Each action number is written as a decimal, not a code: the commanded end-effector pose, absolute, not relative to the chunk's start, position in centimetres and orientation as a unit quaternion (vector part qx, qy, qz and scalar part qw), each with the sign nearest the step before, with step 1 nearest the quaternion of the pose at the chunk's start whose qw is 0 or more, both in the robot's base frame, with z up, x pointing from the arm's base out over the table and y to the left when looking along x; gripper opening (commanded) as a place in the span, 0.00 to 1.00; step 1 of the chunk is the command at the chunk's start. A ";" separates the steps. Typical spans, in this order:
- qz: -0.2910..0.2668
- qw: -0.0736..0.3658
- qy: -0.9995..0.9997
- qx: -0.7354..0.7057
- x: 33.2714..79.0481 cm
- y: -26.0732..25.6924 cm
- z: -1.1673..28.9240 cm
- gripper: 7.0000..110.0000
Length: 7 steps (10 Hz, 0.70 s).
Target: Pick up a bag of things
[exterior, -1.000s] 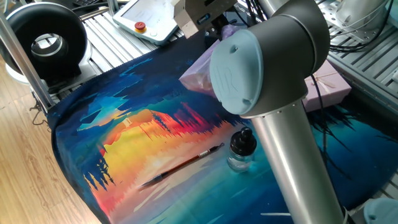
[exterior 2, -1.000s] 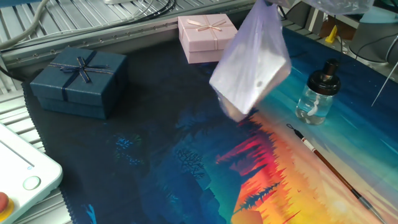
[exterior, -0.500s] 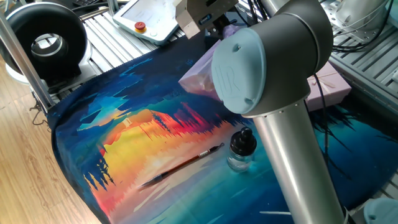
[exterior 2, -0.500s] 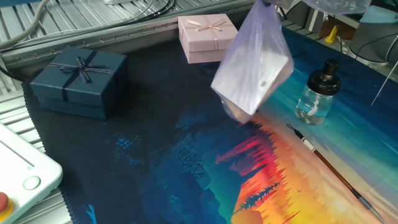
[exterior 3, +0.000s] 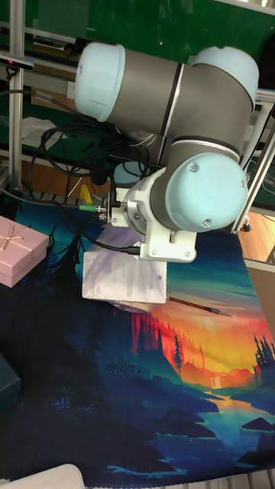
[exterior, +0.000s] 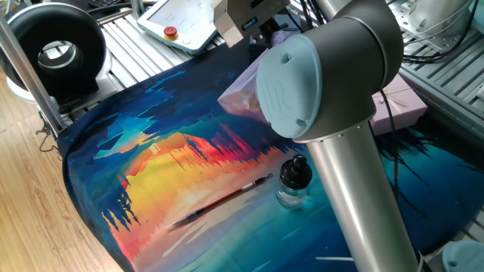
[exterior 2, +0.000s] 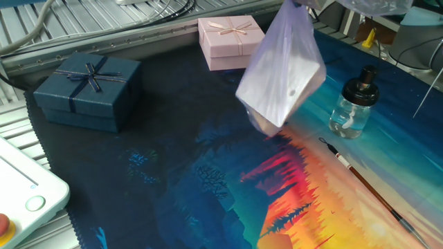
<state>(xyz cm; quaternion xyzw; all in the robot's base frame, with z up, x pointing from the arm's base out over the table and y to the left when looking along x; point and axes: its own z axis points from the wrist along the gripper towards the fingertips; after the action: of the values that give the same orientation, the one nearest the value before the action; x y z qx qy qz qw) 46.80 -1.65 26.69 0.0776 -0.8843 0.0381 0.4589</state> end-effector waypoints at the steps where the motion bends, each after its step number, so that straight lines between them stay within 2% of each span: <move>1: 0.035 0.460 -0.884 0.076 46.8 -1.3 26.6 0.00; 7: 0.064 0.459 -0.884 0.064 46.7 -3.0 26.7 0.00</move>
<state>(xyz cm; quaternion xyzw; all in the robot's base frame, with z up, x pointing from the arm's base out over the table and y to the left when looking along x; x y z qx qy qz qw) 46.73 -2.53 26.82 0.0627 -0.8827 0.0606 0.4618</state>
